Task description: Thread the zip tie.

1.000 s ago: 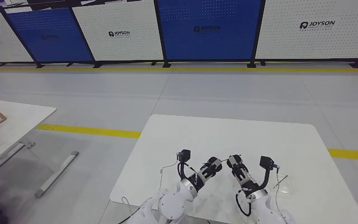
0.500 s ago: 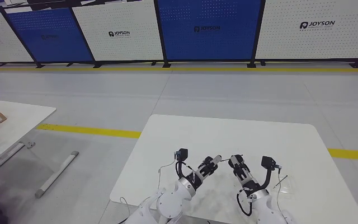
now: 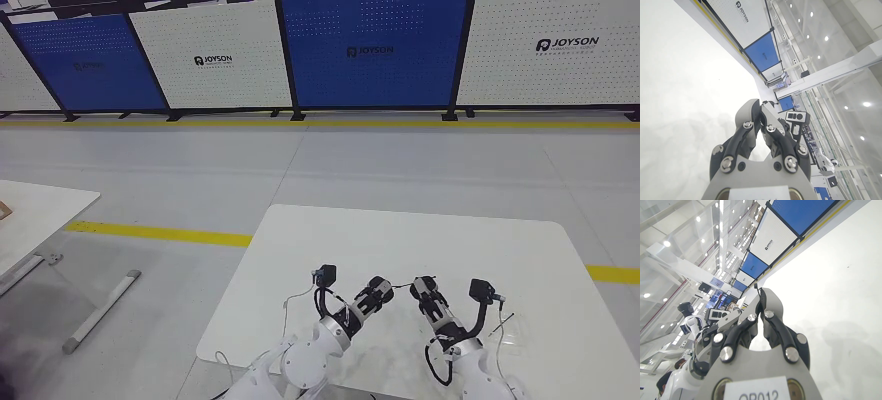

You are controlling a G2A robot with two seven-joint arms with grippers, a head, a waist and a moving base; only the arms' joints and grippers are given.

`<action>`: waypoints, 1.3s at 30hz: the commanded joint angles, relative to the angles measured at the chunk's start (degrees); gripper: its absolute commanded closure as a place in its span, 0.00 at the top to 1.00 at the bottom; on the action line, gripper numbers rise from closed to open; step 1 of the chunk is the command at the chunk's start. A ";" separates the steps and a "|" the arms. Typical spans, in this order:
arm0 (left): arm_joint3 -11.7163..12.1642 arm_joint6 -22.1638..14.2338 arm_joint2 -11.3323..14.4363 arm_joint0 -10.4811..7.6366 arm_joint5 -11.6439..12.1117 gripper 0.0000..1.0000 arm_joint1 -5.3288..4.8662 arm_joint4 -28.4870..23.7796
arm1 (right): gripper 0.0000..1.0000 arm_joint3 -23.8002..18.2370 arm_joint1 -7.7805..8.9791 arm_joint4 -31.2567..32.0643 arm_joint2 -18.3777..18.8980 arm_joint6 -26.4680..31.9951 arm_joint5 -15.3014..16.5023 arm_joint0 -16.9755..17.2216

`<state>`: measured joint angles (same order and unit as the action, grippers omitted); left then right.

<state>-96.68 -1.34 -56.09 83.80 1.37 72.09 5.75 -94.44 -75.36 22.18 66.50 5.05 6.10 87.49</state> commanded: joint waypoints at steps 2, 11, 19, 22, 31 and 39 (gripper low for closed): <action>-0.07 -0.27 0.07 0.06 0.17 0.00 0.04 -0.33 | 0.00 0.17 -0.03 0.01 -0.16 0.49 0.07 -0.21; -0.77 -2.53 -0.96 0.76 1.14 0.00 -0.15 -2.83 | 0.86 0.25 -0.07 0.07 -0.45 1.21 1.49 -0.45; -1.55 -0.70 -2.26 1.05 -1.20 0.00 0.13 -8.05 | 1.00 -0.21 0.24 -0.41 0.79 1.10 5.57 1.07; -1.78 0.11 -3.02 1.17 -1.93 0.00 0.18 -9.63 | 1.00 -0.48 0.44 -1.22 1.93 0.65 7.61 2.03; -2.15 -0.56 -3.51 1.16 -3.75 0.00 0.18 -10.88 | 1.00 -0.84 0.55 -1.21 2.72 -0.19 7.99 2.72; -3.34 -1.68 -4.01 1.54 -5.76 0.00 0.25 -14.33 | 1.00 -0.77 0.93 7.68 2.56 1.08 4.62 2.13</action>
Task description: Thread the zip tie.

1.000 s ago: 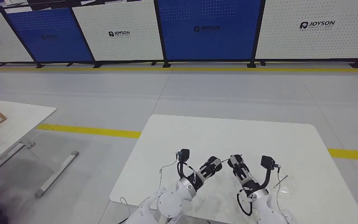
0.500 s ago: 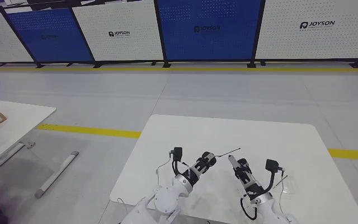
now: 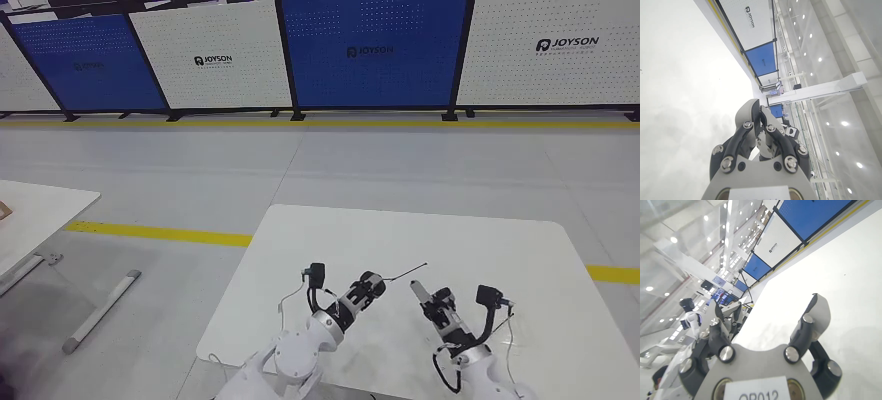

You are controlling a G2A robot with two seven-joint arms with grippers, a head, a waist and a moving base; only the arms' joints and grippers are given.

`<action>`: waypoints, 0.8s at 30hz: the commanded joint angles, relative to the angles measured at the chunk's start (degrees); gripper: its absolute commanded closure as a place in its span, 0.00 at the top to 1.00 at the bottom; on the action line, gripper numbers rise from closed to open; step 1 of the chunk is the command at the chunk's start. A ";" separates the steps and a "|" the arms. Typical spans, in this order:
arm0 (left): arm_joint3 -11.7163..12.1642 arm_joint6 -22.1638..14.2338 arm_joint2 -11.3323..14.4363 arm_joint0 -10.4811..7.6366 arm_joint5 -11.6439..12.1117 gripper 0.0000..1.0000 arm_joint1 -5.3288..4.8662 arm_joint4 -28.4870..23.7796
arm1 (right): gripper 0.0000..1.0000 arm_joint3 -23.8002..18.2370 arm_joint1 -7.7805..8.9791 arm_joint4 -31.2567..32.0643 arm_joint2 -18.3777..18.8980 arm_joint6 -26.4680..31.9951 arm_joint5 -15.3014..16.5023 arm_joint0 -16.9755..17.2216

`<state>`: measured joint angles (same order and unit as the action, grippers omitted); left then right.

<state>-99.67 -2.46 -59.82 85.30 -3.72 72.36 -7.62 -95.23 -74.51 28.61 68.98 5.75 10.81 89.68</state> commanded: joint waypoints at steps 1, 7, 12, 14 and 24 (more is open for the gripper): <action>-0.64 -0.87 -0.59 0.08 -1.19 0.00 -0.07 -1.40 | 1.00 -0.04 0.14 2.22 0.00 0.68 -0.13 0.00; -2.65 -4.23 -2.34 0.41 -4.76 0.00 -0.33 -5.50 | 1.00 -0.81 0.69 9.16 -0.06 2.61 0.69 0.54; -2.83 -3.87 -2.58 0.43 -4.92 0.00 -0.34 -5.78 | 1.00 -0.84 0.70 9.21 -0.06 2.60 0.79 0.61; -2.83 -3.87 -2.58 0.43 -4.92 0.00 -0.34 -5.78 | 1.00 -0.84 0.70 9.21 -0.06 2.60 0.79 0.61; -3.24 -10.01 -3.93 0.16 -7.45 0.00 -0.56 -12.56 | 1.00 0.78 0.93 17.43 -1.42 2.07 0.59 -0.40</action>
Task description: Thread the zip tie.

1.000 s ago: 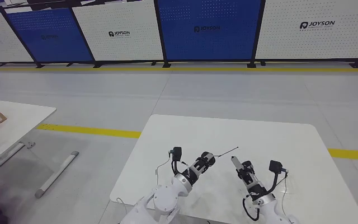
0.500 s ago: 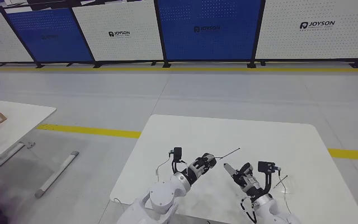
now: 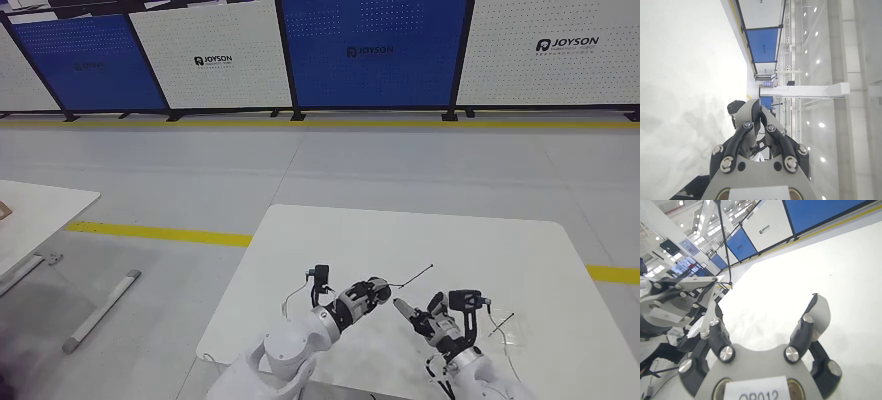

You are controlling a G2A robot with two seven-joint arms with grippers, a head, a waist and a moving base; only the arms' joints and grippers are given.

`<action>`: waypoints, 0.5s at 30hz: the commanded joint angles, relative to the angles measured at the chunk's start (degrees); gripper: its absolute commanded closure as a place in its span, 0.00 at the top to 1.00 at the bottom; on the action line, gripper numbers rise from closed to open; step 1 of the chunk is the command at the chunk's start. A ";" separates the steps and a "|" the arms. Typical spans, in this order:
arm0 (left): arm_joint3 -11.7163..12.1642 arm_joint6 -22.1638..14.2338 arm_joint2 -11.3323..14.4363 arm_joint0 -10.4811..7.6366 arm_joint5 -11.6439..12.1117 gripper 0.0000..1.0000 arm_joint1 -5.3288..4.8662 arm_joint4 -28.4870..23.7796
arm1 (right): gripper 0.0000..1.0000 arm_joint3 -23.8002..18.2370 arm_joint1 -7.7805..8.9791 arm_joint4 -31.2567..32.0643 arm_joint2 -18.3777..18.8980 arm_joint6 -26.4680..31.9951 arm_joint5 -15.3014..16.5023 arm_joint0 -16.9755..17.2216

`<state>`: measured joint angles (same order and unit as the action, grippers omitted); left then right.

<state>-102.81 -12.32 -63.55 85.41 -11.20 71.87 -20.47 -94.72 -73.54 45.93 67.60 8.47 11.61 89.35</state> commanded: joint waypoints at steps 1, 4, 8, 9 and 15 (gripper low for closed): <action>-0.11 -0.14 -0.21 0.05 0.03 0.00 -0.08 0.28 | 1.00 0.27 -0.04 0.12 -0.04 -0.64 -0.21 -0.07; -0.11 -0.14 -0.21 0.05 0.03 0.00 -0.08 0.28 | 1.00 0.27 -0.04 0.12 -0.04 -0.64 -0.21 -0.07; 0.15 0.46 0.10 -0.03 0.63 0.00 -0.04 0.79 | 1.00 0.42 -0.01 0.23 -0.06 0.10 -0.50 -0.28; 0.30 0.63 0.23 -0.14 0.81 0.00 -0.01 0.69 | 1.00 0.36 -0.01 0.53 -0.04 0.04 -1.08 -0.33; 0.86 2.60 1.04 -0.63 2.17 0.00 0.14 1.86 | 0.33 0.21 -0.10 0.42 -0.84 1.57 -2.17 -0.81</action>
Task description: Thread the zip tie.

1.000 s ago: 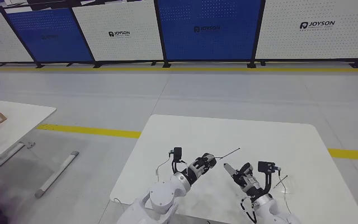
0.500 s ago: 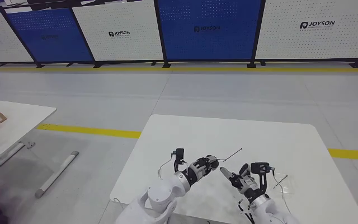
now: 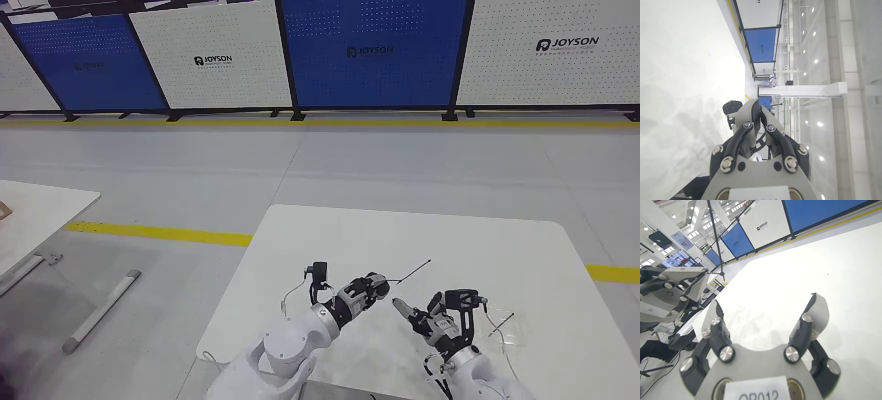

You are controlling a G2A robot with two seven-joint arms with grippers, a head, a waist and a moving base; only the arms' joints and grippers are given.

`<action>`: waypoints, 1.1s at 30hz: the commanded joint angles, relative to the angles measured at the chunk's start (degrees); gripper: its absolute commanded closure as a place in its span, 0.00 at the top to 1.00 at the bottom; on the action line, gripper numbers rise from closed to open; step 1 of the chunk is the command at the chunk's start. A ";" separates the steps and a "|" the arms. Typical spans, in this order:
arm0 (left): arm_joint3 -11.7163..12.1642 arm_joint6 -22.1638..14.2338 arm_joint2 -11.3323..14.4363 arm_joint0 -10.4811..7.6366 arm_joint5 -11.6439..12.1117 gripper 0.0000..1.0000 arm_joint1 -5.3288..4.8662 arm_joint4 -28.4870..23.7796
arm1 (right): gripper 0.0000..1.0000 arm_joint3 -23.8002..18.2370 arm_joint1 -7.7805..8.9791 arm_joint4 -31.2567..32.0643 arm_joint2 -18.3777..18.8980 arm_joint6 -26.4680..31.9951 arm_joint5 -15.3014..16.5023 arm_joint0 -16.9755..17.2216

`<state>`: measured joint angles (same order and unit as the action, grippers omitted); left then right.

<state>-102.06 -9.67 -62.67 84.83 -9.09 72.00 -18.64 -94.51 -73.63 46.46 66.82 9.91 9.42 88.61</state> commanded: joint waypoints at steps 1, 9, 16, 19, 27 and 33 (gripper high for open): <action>0.34 0.47 0.31 -0.21 0.49 0.00 -0.01 1.29 | 0.31 0.00 -0.02 -0.31 -0.17 0.30 0.20 -0.18; 1.25 1.02 1.53 -0.53 1.38 0.00 0.07 2.99 | 0.31 0.28 -0.05 -1.60 -0.62 0.56 1.81 -0.86; 1.54 0.81 1.97 -0.62 1.68 0.00 0.04 3.78 | 0.34 0.96 -0.10 -2.58 -1.12 1.08 2.87 -1.89; 1.62 0.72 2.12 -0.66 1.70 0.00 0.02 3.99 | 0.37 1.02 -0.12 -2.69 -1.28 0.79 3.21 -2.08; 1.71 0.25 2.57 -0.68 1.85 0.00 -0.04 4.70 | 0.33 0.98 -0.16 -2.35 -1.70 0.02 3.11 -2.40; 2.06 0.09 2.68 -0.82 1.71 0.00 -0.07 4.72 | 0.31 0.83 -0.22 -2.22 -2.22 0.03 2.81 -2.73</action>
<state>-100.08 -9.53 -60.01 84.06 -7.34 71.93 -13.86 -93.63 -73.84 44.19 64.67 9.97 12.30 85.92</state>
